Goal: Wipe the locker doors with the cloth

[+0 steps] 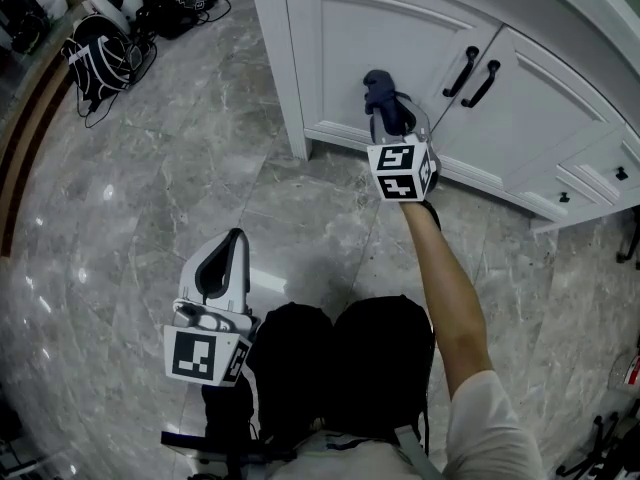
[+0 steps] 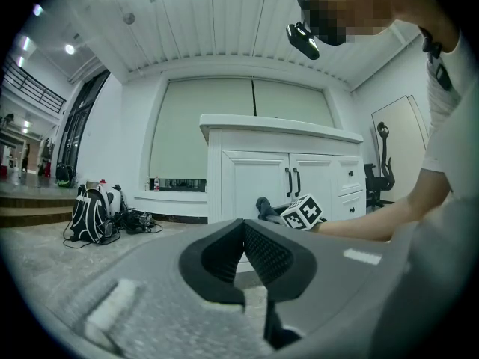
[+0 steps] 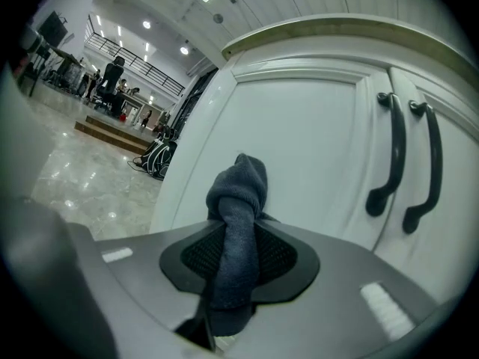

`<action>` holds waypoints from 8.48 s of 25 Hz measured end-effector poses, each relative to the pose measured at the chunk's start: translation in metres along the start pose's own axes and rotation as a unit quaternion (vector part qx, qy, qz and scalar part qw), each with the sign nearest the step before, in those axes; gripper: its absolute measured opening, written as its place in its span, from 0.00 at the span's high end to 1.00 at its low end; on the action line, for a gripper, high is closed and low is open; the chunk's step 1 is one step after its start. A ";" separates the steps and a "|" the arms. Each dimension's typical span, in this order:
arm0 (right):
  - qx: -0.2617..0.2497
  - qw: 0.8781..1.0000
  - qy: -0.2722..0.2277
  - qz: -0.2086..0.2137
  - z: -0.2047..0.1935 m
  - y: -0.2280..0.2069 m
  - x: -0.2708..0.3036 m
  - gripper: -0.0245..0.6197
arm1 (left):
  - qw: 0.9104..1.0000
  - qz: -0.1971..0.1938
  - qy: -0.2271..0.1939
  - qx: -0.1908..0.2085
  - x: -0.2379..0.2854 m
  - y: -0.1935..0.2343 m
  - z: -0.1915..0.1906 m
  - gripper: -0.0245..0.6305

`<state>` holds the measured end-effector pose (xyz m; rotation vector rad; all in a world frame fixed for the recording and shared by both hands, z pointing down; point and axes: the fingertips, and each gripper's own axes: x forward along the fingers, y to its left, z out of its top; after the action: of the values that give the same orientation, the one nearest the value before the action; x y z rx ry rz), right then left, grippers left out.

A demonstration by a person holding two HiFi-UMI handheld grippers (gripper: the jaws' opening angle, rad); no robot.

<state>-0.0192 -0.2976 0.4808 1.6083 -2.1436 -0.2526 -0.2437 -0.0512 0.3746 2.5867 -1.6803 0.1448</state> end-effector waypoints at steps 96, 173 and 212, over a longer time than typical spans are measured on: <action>-0.041 0.992 -0.059 -0.103 0.059 -0.262 -0.164 0.80 | 0.998 -0.061 0.004 0.009 0.042 -0.095 0.002 0.96; 0.000 0.999 -0.045 0.012 -0.018 -0.139 -0.117 0.80 | 0.998 -0.067 0.014 0.009 0.043 -0.109 -0.005 0.96; 0.031 0.998 0.027 -0.041 -0.124 -0.163 -0.158 0.80 | 0.997 -0.073 0.010 0.006 0.043 -0.108 -0.004 0.96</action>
<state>0.2127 -0.1838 0.4870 1.7207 -2.0657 -0.1689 -0.1276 -0.0460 0.3840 2.6944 -1.4827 0.1753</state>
